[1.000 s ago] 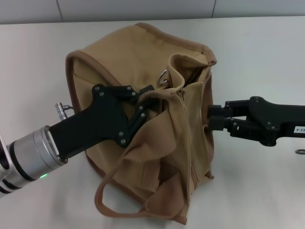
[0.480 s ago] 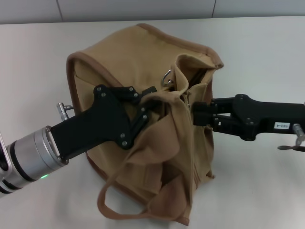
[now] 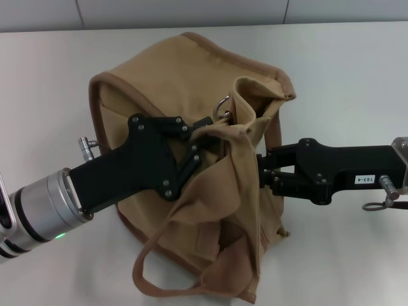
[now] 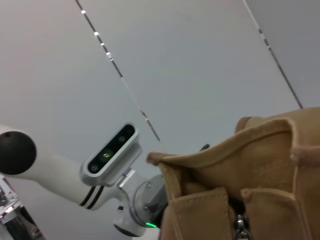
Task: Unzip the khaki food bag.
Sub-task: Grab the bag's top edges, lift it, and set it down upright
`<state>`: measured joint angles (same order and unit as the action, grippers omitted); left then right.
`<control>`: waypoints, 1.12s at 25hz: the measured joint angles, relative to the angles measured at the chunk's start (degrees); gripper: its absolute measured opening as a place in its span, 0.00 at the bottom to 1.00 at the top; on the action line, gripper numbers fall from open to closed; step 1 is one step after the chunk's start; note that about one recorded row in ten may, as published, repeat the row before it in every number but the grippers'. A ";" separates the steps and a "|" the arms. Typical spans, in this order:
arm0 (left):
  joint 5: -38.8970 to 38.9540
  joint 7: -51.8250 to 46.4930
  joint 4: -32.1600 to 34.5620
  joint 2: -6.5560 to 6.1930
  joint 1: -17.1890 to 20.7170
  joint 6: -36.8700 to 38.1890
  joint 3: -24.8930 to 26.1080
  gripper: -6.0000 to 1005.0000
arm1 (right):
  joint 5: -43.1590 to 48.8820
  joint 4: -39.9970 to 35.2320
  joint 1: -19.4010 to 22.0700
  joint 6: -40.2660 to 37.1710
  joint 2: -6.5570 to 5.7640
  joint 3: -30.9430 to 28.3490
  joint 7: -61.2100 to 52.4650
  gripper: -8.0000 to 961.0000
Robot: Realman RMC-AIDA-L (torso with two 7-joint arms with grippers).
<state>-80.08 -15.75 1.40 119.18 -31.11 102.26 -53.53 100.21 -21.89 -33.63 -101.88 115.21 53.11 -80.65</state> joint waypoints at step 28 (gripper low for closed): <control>0.11 0.02 0.01 0.00 -1.05 -0.42 0.01 0.09 | 0.03 0.10 -0.63 0.29 -0.05 0.60 -0.89 0.30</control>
<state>-79.97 -15.73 1.41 119.17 -32.15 101.84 -53.52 100.24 -21.80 -34.26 -101.58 115.16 53.71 -81.54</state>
